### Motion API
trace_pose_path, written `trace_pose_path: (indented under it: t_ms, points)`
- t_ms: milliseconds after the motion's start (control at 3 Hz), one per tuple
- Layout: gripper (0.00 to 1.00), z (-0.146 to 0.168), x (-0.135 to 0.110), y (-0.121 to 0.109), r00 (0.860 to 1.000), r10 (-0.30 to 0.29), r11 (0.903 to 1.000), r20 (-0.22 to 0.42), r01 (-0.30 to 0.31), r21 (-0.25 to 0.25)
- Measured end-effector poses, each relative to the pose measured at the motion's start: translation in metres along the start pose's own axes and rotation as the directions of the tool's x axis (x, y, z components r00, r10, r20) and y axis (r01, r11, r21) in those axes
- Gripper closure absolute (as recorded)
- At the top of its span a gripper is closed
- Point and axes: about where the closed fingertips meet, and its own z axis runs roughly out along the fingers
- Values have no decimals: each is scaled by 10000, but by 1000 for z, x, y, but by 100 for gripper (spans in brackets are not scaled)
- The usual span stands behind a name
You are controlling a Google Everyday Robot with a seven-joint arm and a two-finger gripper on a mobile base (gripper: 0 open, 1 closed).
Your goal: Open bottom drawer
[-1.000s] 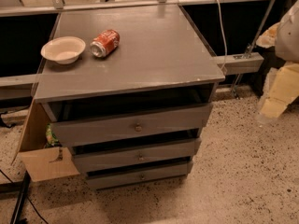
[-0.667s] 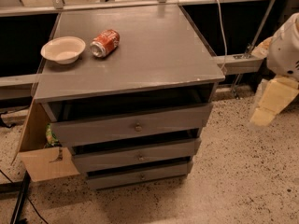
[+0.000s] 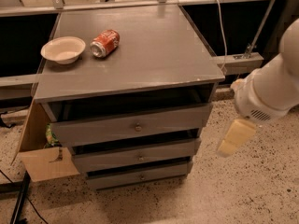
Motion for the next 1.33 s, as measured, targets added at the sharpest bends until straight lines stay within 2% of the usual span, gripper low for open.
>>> trace_pose_path:
  t_ms: [333,667,1000,1333]
  points:
    - [0,73,6,27,9988,24,10000,-499,-22,48]
    - [0,122,15,46,9964,248,9996,-815,-257,-100]
    - [0,167,26,66,9959,647,9942,-629,-698,-824]
    - [0,204,35,82,9884,1493,9715,287,-1412,-1902]
